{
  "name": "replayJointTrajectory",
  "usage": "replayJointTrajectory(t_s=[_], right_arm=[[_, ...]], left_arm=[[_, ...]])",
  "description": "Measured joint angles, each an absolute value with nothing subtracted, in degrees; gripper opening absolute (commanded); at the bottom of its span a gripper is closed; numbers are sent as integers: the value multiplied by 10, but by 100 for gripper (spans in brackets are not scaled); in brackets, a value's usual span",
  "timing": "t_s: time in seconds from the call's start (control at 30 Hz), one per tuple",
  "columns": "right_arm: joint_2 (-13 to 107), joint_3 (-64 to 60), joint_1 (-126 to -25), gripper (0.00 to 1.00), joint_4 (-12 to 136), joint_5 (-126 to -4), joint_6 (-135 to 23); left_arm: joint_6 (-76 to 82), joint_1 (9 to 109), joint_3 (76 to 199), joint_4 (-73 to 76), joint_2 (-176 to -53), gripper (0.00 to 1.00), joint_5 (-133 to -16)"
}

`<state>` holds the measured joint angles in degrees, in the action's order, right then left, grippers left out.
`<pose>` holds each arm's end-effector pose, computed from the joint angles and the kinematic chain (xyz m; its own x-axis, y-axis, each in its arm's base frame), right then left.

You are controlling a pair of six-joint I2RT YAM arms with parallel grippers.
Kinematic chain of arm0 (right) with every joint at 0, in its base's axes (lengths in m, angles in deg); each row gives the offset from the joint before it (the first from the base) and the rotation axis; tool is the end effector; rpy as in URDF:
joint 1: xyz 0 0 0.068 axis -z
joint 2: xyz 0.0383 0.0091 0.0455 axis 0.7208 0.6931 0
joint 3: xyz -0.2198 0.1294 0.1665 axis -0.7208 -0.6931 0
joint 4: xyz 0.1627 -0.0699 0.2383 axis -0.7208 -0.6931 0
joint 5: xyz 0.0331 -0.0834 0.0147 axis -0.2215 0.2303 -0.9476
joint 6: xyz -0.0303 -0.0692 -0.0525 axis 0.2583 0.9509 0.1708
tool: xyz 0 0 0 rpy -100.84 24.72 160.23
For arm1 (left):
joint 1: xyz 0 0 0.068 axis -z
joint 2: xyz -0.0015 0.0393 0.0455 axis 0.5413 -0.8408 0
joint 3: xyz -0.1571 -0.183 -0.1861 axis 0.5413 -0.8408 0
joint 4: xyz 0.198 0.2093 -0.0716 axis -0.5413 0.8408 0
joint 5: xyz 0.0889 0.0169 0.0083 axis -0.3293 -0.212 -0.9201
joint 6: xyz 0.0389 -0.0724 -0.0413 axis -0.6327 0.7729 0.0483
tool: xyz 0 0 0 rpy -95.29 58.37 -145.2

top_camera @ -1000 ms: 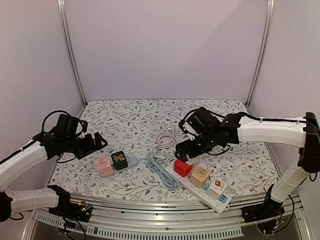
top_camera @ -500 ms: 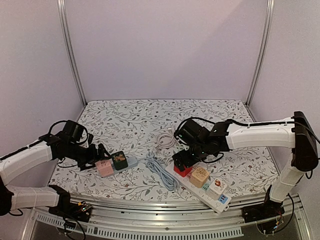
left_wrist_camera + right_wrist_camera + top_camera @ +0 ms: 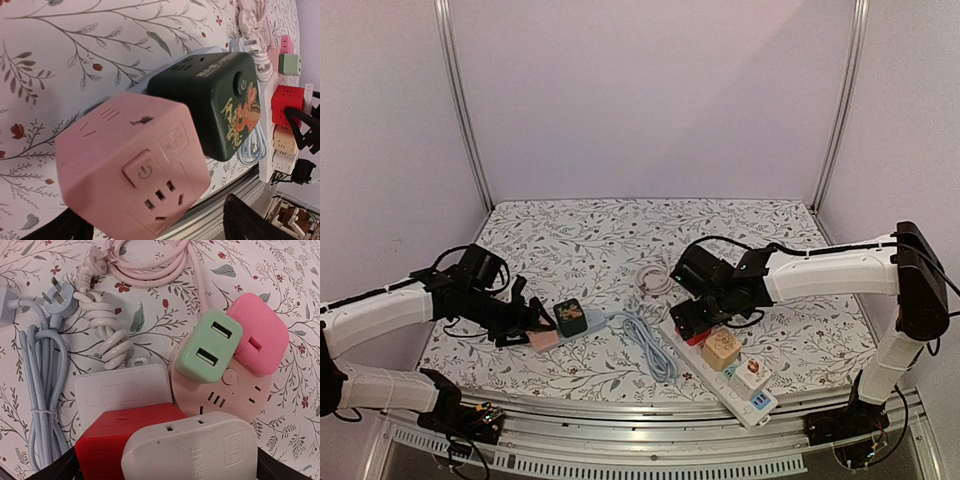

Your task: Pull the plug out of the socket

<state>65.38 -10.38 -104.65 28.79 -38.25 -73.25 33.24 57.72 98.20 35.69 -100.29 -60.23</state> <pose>0.2337 0.3292 0.1683 -0.7345 -0.4575 -0.5012 -0.4723 0.8750 -0.1066 0.1935 -0.1252 0.1613 -0.9631 -0.2311 -0.1382 -0.1117 0.8099 -0.5759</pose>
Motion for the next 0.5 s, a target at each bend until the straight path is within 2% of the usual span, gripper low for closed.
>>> replayJointTrajectory(t_s=[0.17, 0.37, 0.5], right_arm=[[652, -121, -1008, 91, 290, -357, -748], [634, -144, -929, 90, 293, -345, -754], [618, -152, -891, 92, 286, -341, -745]], left_arm=[[334, 644, 1005, 321, -1067, 87, -594], [316, 737, 1110, 280, -1189, 88, -606], [301, 763, 1147, 259, -1214, 91, -615]])
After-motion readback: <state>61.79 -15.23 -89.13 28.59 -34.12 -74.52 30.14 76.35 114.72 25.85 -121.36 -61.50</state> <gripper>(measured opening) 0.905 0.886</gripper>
